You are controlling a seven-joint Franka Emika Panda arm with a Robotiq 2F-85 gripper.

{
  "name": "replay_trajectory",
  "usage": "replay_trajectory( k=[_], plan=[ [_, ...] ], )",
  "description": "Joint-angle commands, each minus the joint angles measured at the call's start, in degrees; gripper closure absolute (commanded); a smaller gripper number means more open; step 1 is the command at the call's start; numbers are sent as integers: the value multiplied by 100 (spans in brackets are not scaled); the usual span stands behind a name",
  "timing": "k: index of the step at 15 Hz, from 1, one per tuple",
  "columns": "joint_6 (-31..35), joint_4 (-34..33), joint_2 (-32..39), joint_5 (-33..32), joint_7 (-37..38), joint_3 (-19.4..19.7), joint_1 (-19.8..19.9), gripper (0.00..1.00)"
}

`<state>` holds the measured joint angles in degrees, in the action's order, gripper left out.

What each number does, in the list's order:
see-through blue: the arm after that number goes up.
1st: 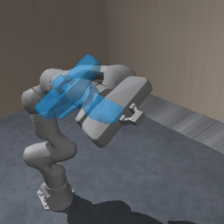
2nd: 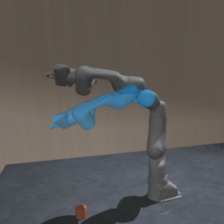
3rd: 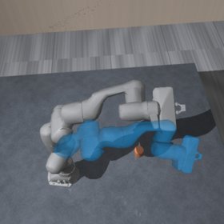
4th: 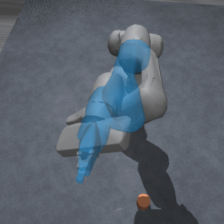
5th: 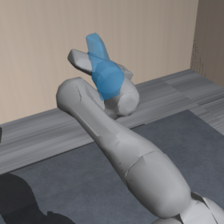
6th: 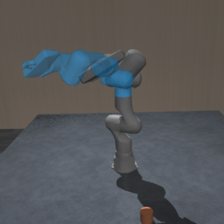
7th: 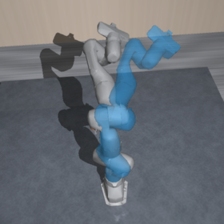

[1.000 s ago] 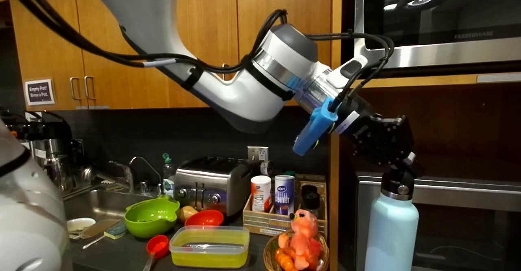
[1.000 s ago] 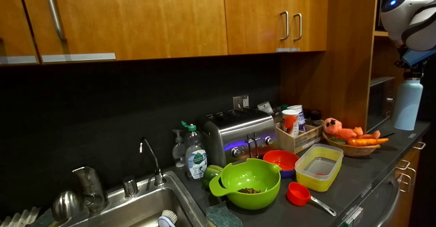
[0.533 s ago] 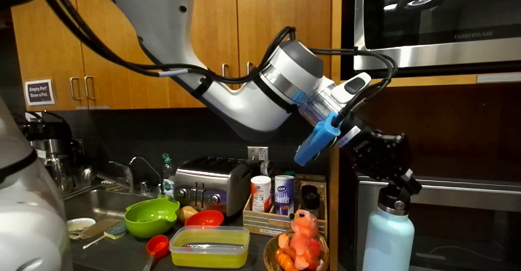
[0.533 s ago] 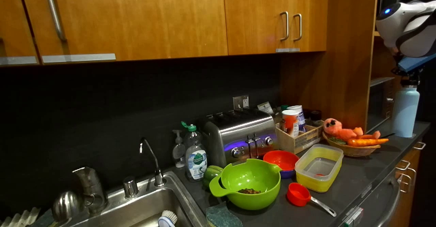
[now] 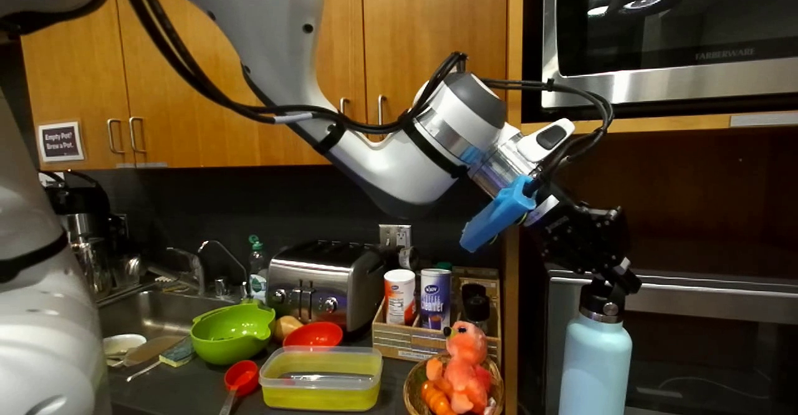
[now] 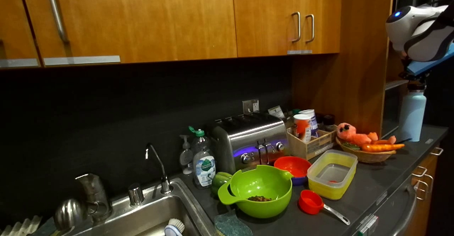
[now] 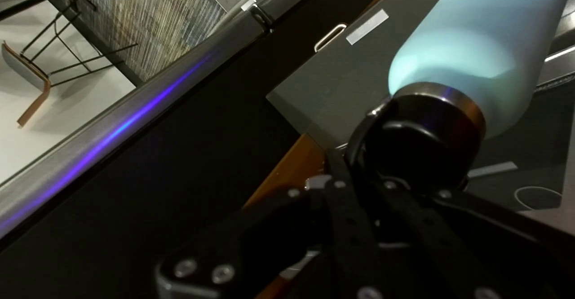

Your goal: Move the blue bottle to the right

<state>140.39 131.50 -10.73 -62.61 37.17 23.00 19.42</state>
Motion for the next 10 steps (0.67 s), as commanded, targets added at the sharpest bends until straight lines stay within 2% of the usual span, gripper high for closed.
replay_trajectory(
  k=[1, 10],
  plan=[
    [217, -340, 245, 238, -339, -94, 53, 98],
    [542, -421, 559, 467, -538, -115, 83, 98]
  ],
)
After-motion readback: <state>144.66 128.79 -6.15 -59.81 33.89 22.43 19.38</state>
